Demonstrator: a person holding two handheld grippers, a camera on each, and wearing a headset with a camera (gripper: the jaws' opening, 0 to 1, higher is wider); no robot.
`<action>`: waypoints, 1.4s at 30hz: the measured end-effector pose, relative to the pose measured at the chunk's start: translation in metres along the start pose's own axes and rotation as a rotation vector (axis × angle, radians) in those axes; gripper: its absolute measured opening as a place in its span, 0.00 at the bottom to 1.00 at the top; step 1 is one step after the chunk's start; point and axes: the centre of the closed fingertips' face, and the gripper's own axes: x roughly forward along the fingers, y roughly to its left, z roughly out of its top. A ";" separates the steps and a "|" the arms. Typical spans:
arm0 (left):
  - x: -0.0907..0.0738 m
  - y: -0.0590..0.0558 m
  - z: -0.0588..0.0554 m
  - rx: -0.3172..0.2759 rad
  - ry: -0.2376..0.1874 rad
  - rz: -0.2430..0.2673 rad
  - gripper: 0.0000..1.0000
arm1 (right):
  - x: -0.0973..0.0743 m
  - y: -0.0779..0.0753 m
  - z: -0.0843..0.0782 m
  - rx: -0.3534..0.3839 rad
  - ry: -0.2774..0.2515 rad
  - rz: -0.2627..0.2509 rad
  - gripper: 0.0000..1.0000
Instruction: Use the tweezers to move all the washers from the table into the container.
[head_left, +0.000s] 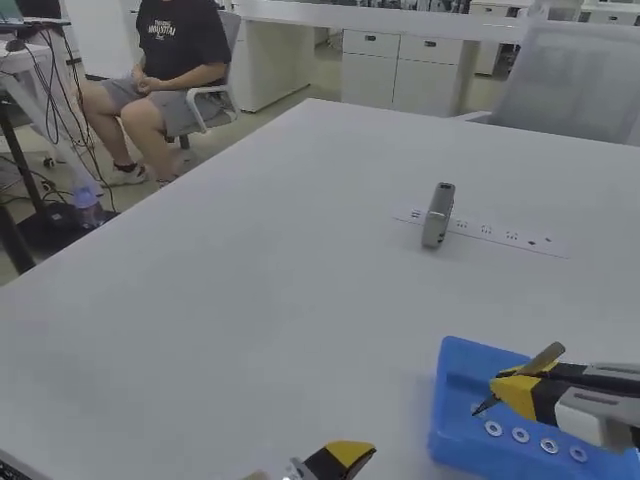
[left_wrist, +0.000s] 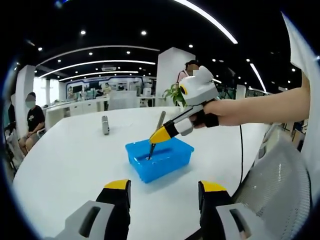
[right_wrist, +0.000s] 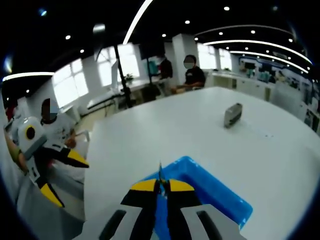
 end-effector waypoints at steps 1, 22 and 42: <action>-0.001 0.002 0.000 -0.008 -0.002 0.003 0.54 | 0.003 -0.003 -0.002 0.000 0.005 -0.001 0.03; -0.006 -0.004 0.029 -0.191 -0.051 -0.160 0.60 | 0.018 -0.015 -0.020 -0.010 0.080 0.003 0.03; -0.001 0.012 0.084 -0.088 -0.033 -0.356 0.45 | -0.001 -0.001 -0.014 -0.069 0.092 0.006 0.03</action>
